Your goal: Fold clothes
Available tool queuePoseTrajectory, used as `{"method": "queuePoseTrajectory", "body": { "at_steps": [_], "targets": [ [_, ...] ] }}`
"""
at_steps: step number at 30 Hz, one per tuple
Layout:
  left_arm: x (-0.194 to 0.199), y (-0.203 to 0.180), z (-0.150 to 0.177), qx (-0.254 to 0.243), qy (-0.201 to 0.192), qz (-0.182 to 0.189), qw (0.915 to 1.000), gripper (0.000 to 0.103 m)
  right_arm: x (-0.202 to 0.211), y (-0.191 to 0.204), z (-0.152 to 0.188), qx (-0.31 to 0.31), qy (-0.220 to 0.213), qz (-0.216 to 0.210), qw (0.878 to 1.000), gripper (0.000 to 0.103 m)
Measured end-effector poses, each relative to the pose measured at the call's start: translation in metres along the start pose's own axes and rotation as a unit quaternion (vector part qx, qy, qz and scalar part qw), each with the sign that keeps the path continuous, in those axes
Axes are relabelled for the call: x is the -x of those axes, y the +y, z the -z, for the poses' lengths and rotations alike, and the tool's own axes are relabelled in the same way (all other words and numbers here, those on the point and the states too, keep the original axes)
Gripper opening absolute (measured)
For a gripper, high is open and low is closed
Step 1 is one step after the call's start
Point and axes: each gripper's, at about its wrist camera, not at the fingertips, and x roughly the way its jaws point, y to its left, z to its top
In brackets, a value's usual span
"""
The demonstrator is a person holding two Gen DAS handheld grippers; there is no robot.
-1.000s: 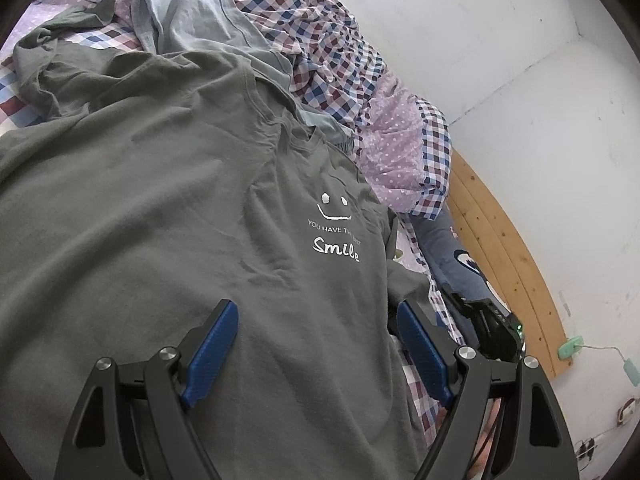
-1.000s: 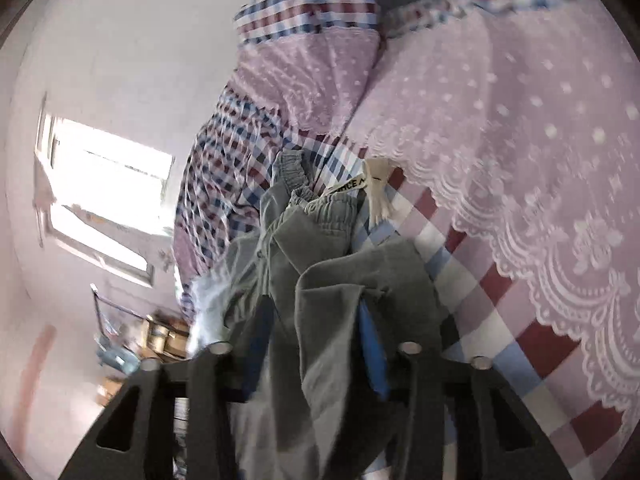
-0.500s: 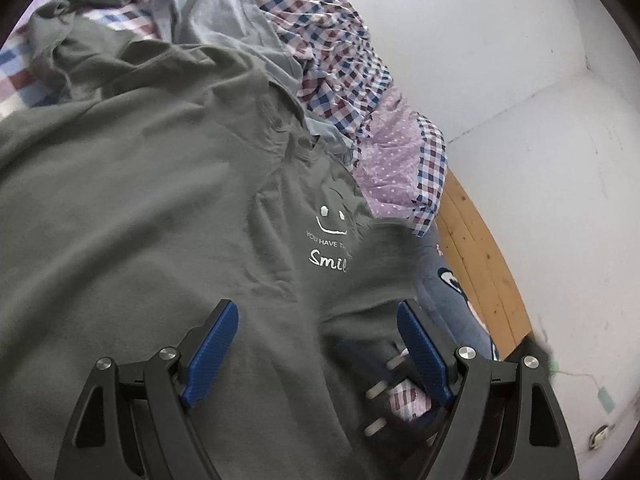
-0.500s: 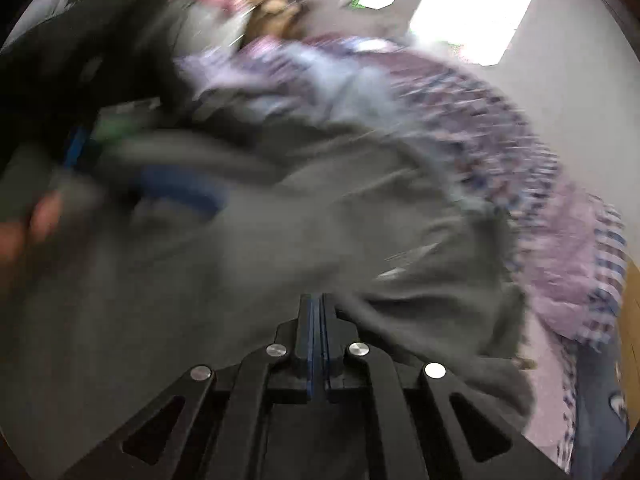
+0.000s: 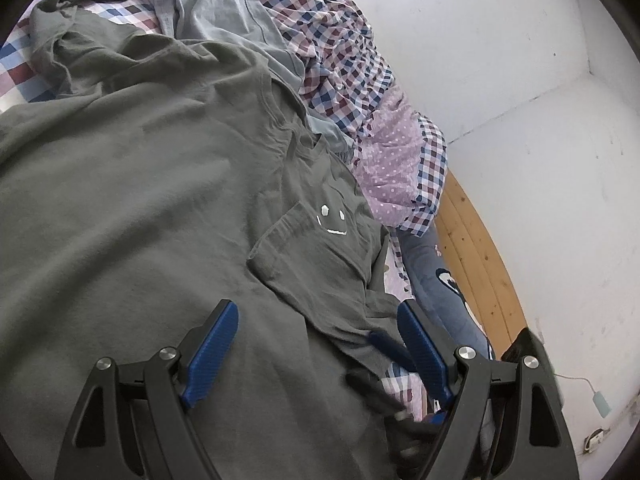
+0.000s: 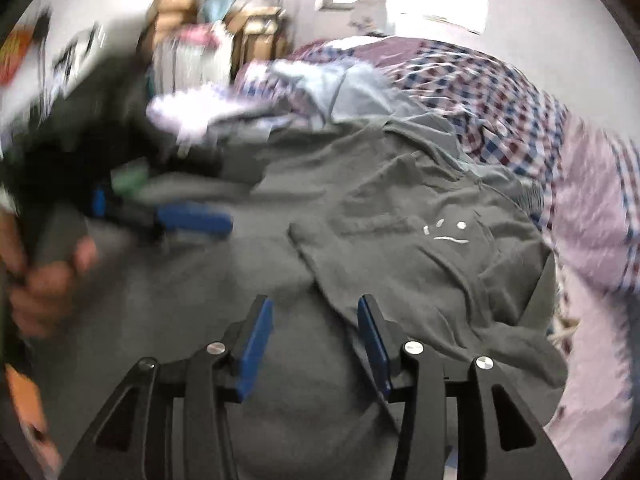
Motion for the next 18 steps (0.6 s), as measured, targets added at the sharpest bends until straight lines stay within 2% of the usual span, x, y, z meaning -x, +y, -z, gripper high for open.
{"method": "queuePoseTrajectory", "body": {
  "at_steps": [2,6,12,18],
  "targets": [
    [0.000,0.001,-0.001,0.005,0.000,0.000,1.0000,0.085,0.011,-0.013,-0.003,-0.041,-0.020,-0.014,0.999,0.048],
    [0.001,0.002,-0.003,0.013,0.001,0.000,0.9999,0.085,0.019,-0.047,-0.015,-0.096,-0.034,-0.032,0.994,0.048],
    [0.000,0.003,-0.005,0.018,0.006,-0.001,0.9998,0.085,-0.024,-0.083,-0.055,-0.062,0.041,-0.077,0.994,0.048],
    [-0.002,0.005,-0.008,0.025,0.010,0.000,0.9996,0.085,-0.082,-0.093,-0.090,-0.004,0.121,-0.093,0.988,0.048]
  ]
}}
